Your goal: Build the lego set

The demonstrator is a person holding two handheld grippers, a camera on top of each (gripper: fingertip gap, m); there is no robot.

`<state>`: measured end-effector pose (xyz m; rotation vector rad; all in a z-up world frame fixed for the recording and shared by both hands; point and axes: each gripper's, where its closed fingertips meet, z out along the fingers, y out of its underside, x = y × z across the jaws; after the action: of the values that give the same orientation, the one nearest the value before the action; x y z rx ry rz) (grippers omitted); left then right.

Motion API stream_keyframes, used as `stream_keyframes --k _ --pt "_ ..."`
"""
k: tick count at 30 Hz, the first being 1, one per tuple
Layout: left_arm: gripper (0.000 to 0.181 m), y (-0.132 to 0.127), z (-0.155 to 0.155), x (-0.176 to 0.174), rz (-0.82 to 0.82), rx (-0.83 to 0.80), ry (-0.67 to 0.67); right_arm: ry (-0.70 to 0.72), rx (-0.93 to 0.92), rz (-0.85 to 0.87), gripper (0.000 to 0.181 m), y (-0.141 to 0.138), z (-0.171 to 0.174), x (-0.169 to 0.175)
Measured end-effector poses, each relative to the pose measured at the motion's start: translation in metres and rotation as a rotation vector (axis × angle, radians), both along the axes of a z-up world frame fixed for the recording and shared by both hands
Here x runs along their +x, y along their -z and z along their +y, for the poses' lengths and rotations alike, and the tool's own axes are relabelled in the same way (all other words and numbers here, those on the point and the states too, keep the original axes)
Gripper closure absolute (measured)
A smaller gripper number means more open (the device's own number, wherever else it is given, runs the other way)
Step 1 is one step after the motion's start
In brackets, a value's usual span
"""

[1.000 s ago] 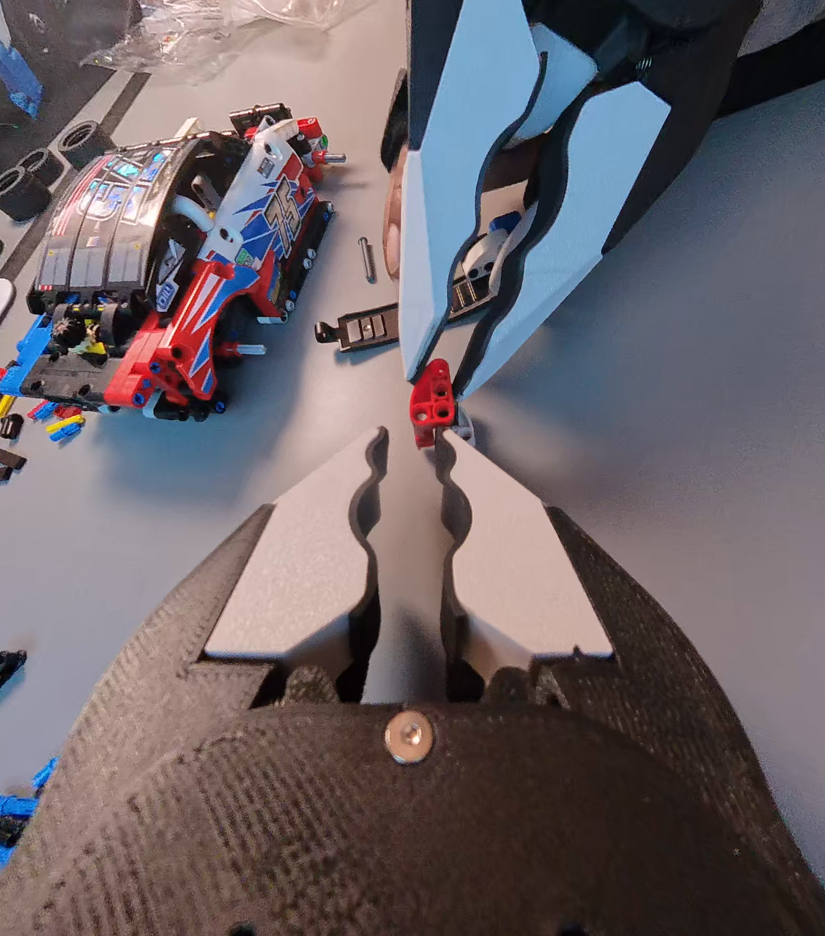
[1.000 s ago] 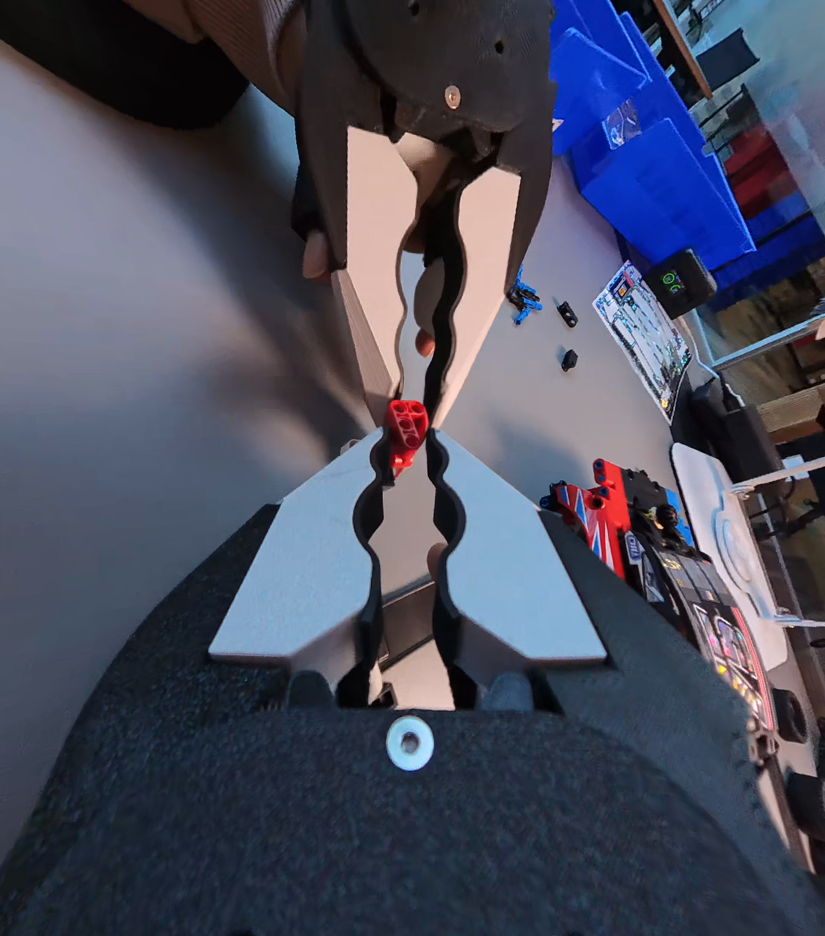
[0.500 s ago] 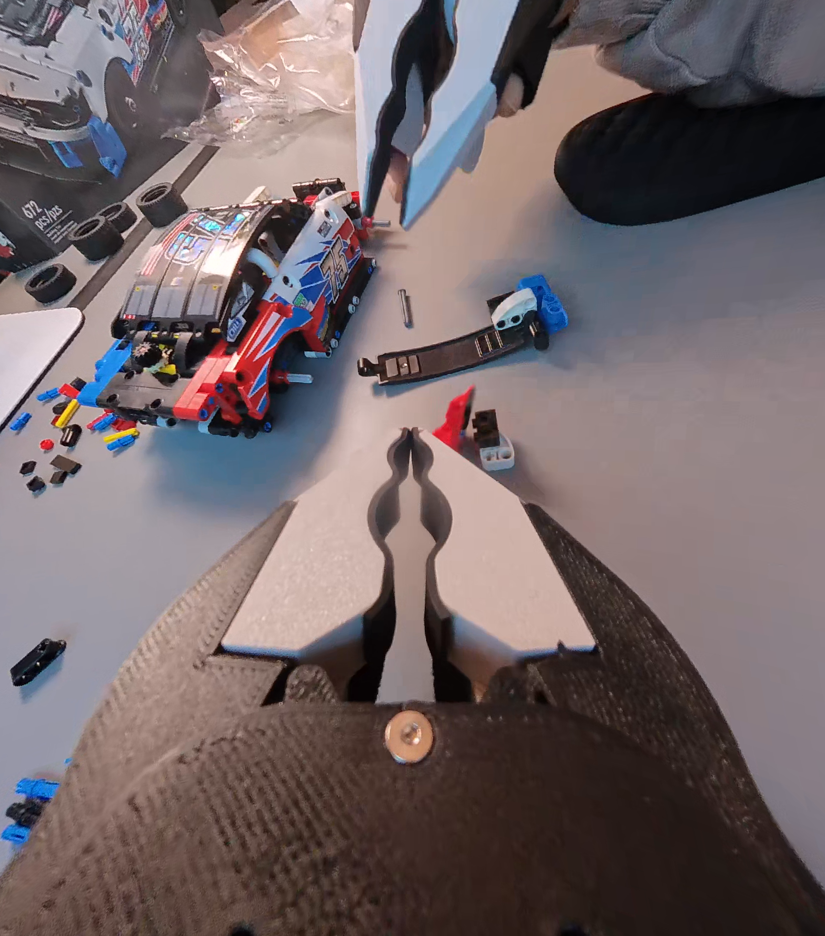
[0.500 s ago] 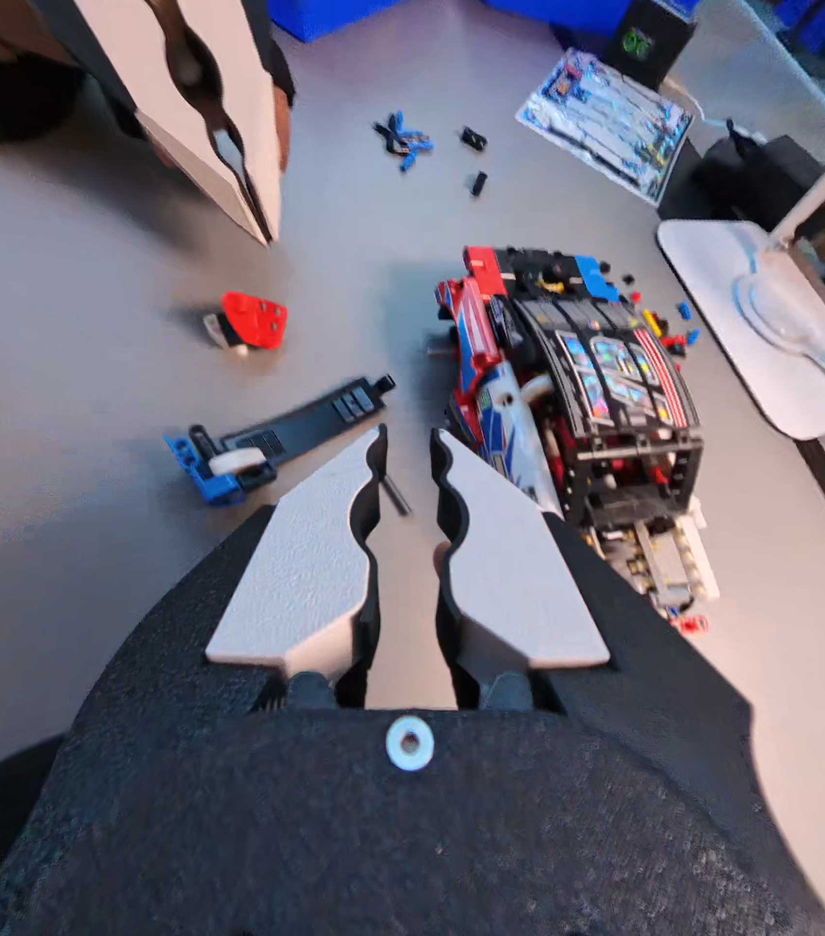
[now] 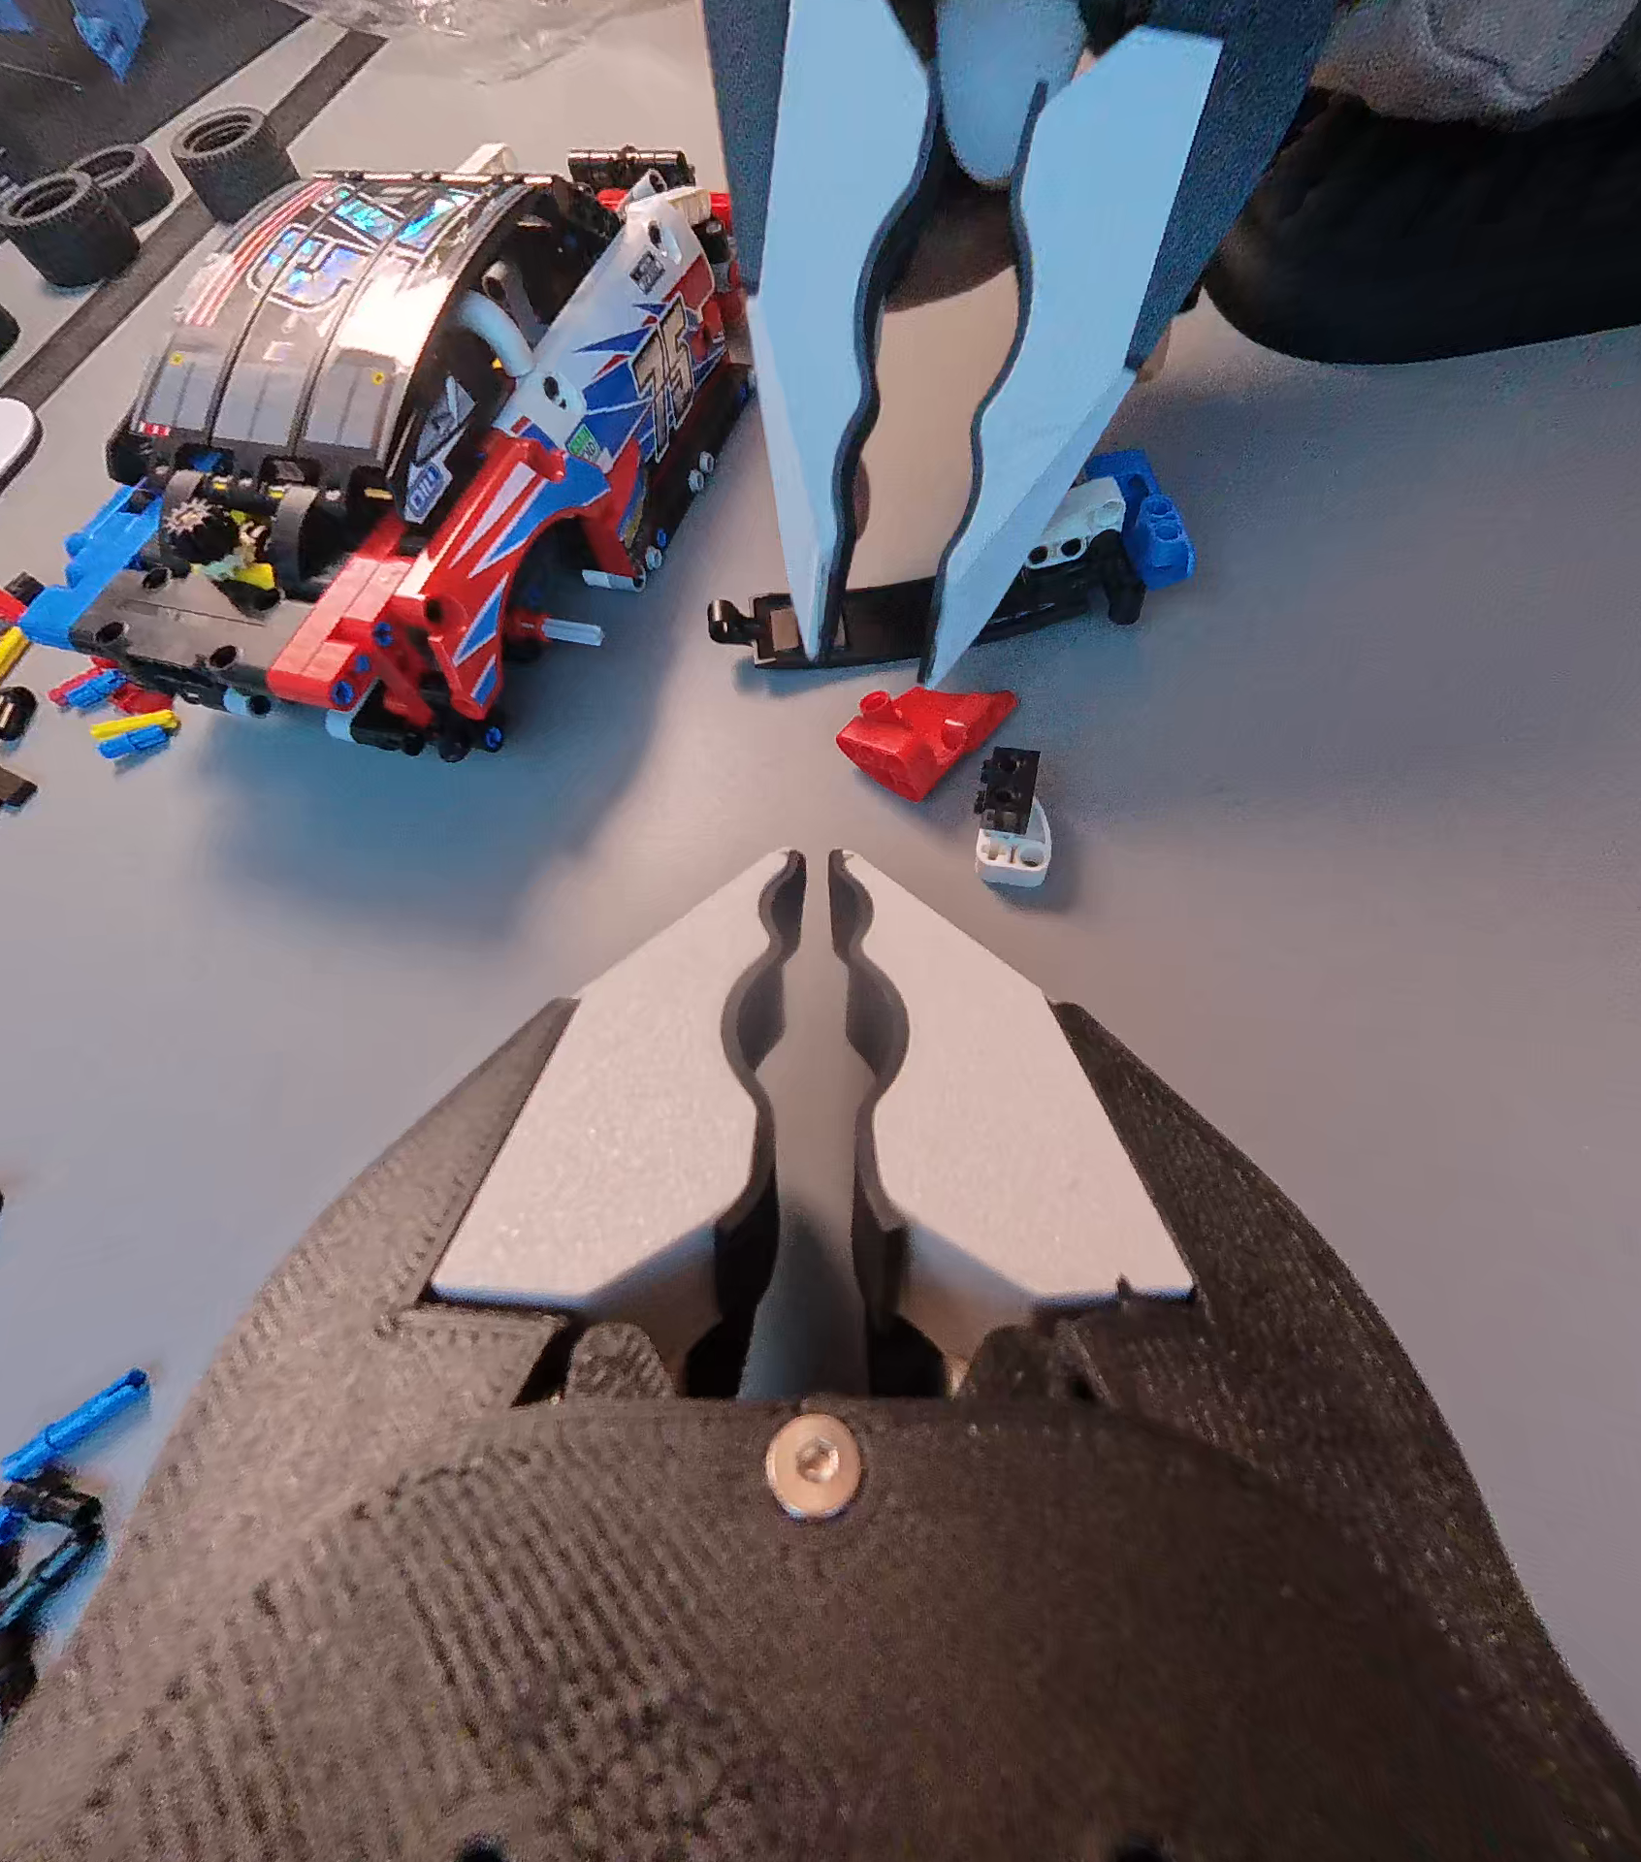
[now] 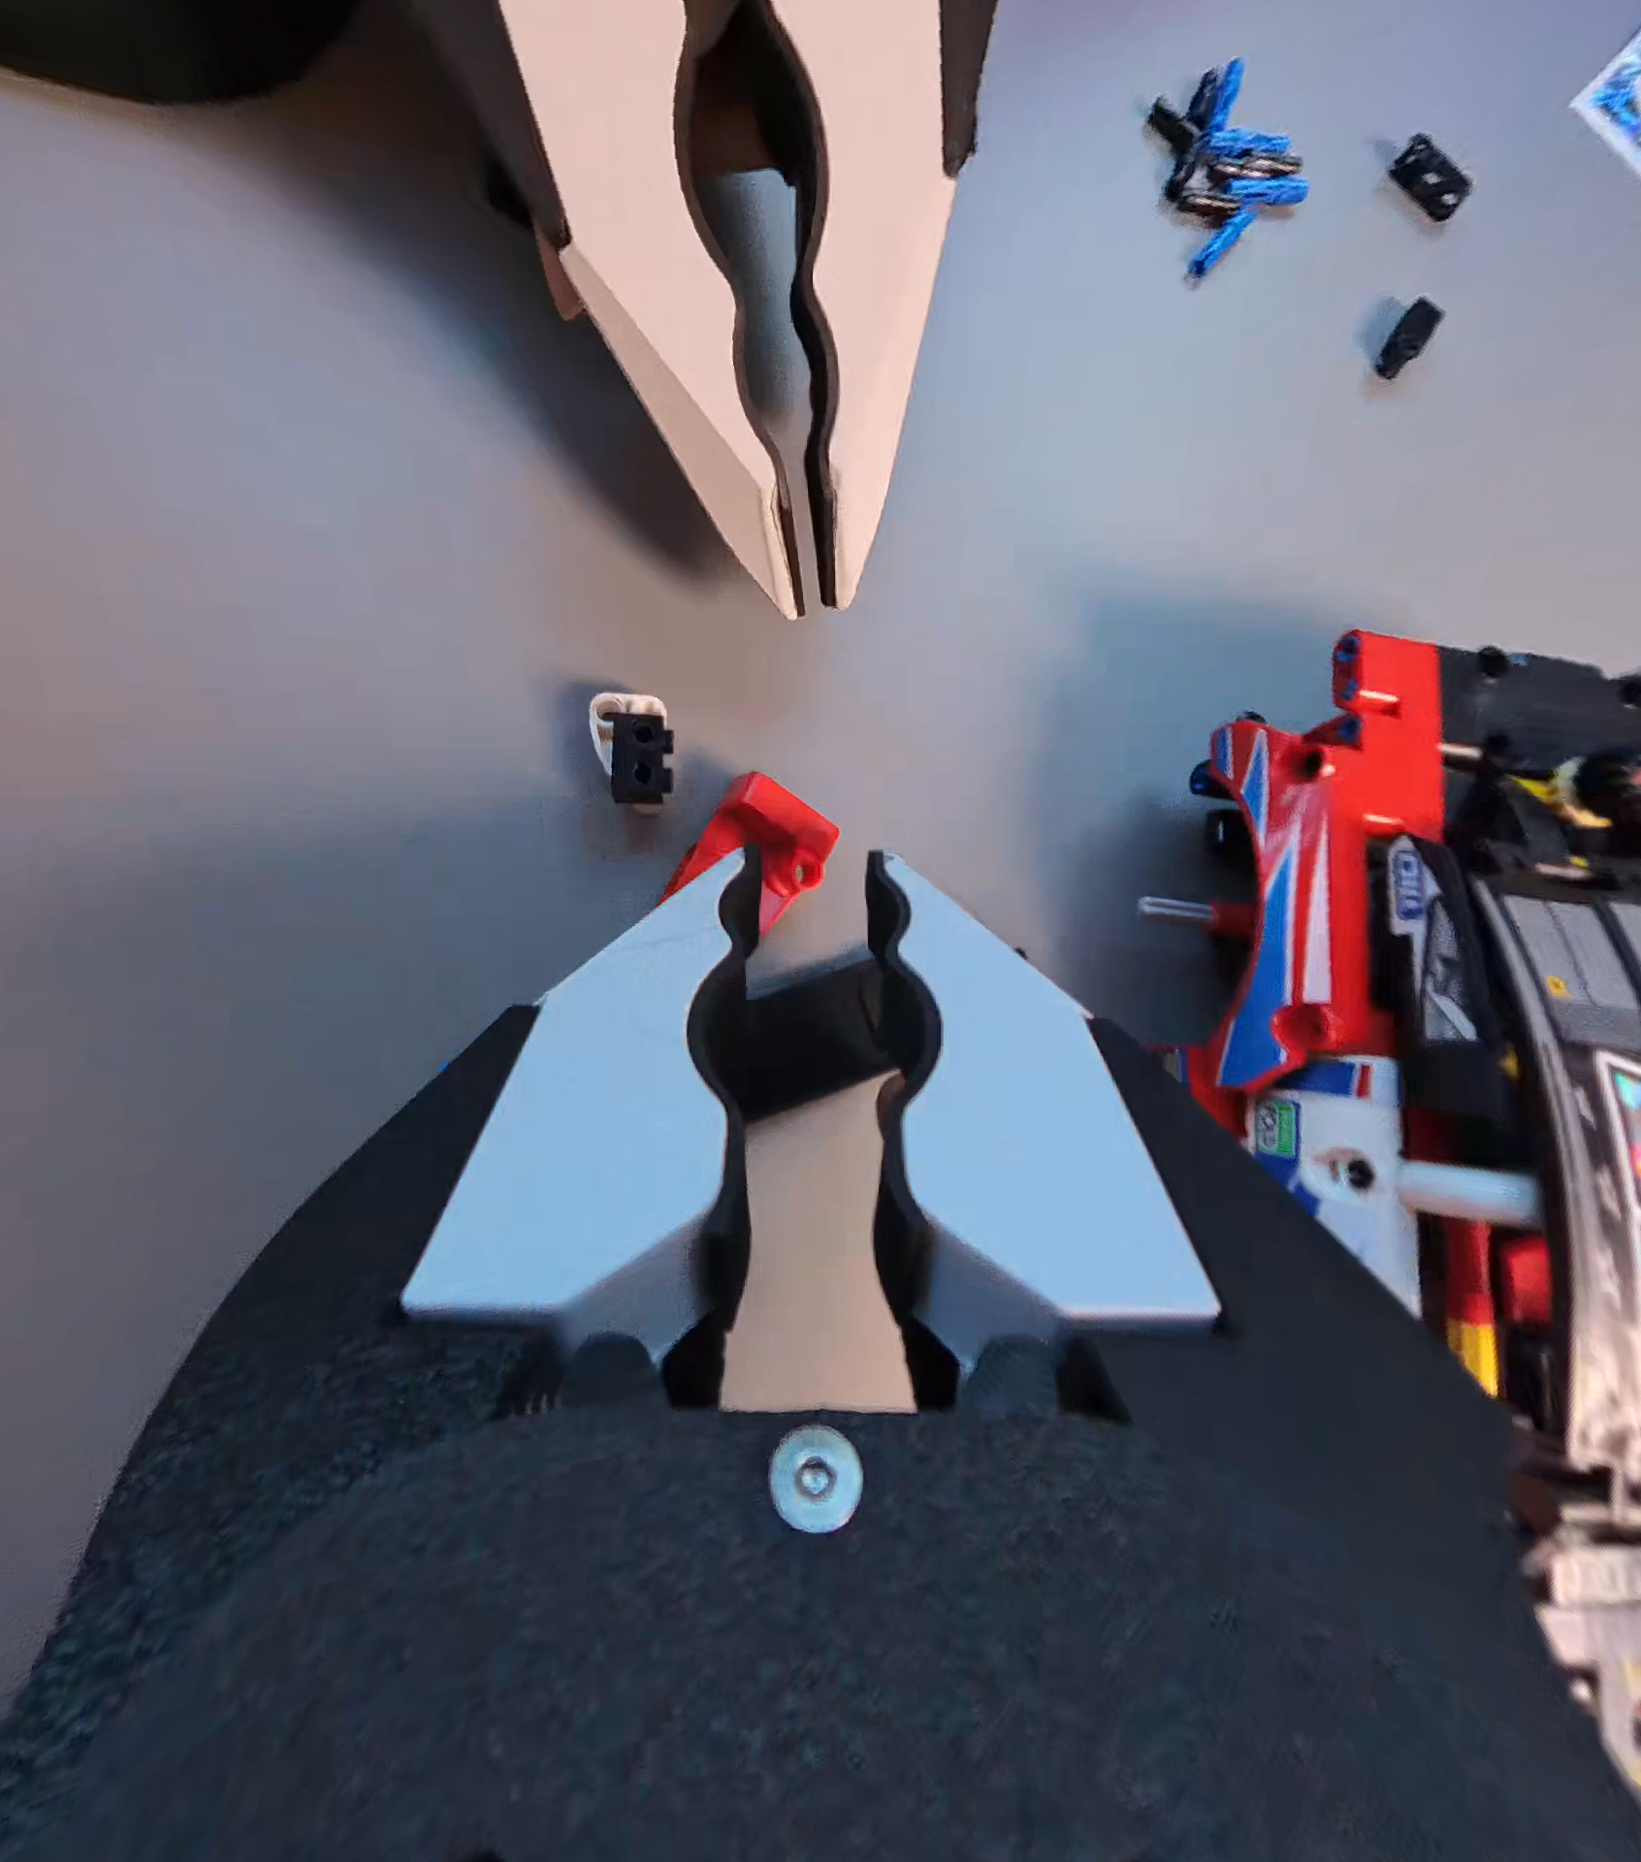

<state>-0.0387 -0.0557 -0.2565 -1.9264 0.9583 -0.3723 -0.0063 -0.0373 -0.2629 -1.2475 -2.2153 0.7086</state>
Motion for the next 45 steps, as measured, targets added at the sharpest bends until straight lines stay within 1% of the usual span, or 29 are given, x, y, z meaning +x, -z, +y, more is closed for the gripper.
stream_keyframes --k 3,6,8,9,11,13,14,15,16,17,18,20,22,23,24,25,26,28,30,32,34,38,40,42,45 --pt "0.179 -0.001 -0.003 0.001 -0.015 -0.004 0.009 -0.057 -0.01 -0.06 0.167 0.011 -0.005 -0.007" --pt "0.177 -0.003 -0.005 0.003 -0.047 -0.027 0.013 -0.099 0.002 -0.039 0.173 0.007 -0.009 -0.011" --pt "0.169 -0.009 -0.004 0.004 -0.123 -0.054 -0.003 -0.046 0.021 0.062 0.174 -0.008 -0.003 -0.019" --pt "0.162 -0.014 -0.003 0.005 -0.187 -0.077 -0.014 0.001 0.033 0.144 0.174 -0.02 0.003 -0.025" --pt "0.151 -0.029 0.0 0.009 -0.368 -0.136 -0.043 0.117 0.078 0.313 0.175 -0.048 0.014 -0.034" --pt "0.148 -0.051 0.008 0.013 -0.582 -0.182 -0.078 0.207 0.133 0.46 0.175 -0.072 0.014 -0.04" --pt "0.147 -0.061 0.011 0.014 -0.667 -0.192 -0.093 0.256 0.186 0.504 0.175 -0.079 0.015 -0.041" --pt "0.148 -0.067 0.014 0.014 -0.716 -0.191 -0.105 0.306 0.239 0.541 0.175 -0.084 0.015 -0.041" --pt "0.155 -0.069 0.016 0.013 -0.724 -0.179 -0.122 0.338 0.271 0.567 0.176 -0.087 0.013 -0.041" --pt "0.166 -0.068 0.017 0.011 -0.7 -0.157 -0.129 0.36 0.288 0.591 0.176 -0.09 0.011 -0.04" --pt "0.17 -0.068 0.016 0.011 -0.671 -0.13 -0.119 0.377 0.294 0.604 0.176 -0.091 0.009 -0.039" --pt "0.172 -0.069 0.012 0.012 -0.632 -0.09 -0.103 0.391 0.27 0.621 0.176 -0.093 0.004 -0.035" --pt "0.173 -0.068 0.008 0.013 -0.564 -0.048 -0.073 0.341 0.195 0.635 0.179 -0.097 -0.007 -0.03" --pt "0.174 -0.067 0.006 0.013 -0.515 -0.019 -0.054 0.297 0.143 0.644 0.181 -0.101 -0.014 -0.026" --pt "0.174 -0.065 0.004 0.012 -0.458 0.008 -0.037 0.236 0.097 0.636 0.179 -0.104 -0.019 -0.02" --pt "0.174 -0.063 0.002 0.011 -0.41 0.024 -0.017 0.188 0.07 0.578 0.177 -0.102 -0.018 -0.011" --pt "0.174 -0.061 0.0 0.011 -0.376 0.029 0.004 0.179 0.054 0.48 0.176 -0.094 -0.008 0.001" --pt "0.174 -0.054 -0.004 0.011 -0.306 0.036 0.042 0.165 0.059 0.249 0.175 -0.065 0.02 0.031" --pt "0.174 -0.044 -0.007 0.012 -0.221 0.034 0.074 0.176 0.113 0.111 0.174 -0.035 0.055 0.057" --pt "0.174 -0.034 -0.01 0.015 -0.155 0.012 0.101 0.21 0.067 0.017 0.173 -0.011 0.074 0.07" --pt "0.174 -0.024 -0.013 0.018 -0.114 -0.018 0.12 0.19 -0.002 -0.018 0.173 0.001 0.074 0.074" --pt "0.174 -0.011 -0.02 0.022 -0.072 -0.062 0.151 0.159 -0.012 -0.062 0.17 0.016 0.077 0.07" --pt "0.174 -0.01 -0.021 0.024 -0.068 -0.07 0.159 0.138 -0.019 -0.066 0.17 0.015 0.076 0.067" --pt "0.174 -0.01 -0.023 0.025 -0.069 -0.075 0.168 0.125 -0.004 -0.079 0.178 0.017 0.076 0.065" --pt "0.174 -0.011 -0.025 0.026 -0.076 -0.091 0.176 0.095 0.008 -0.103 0.179 0.016 0.07 0.065"
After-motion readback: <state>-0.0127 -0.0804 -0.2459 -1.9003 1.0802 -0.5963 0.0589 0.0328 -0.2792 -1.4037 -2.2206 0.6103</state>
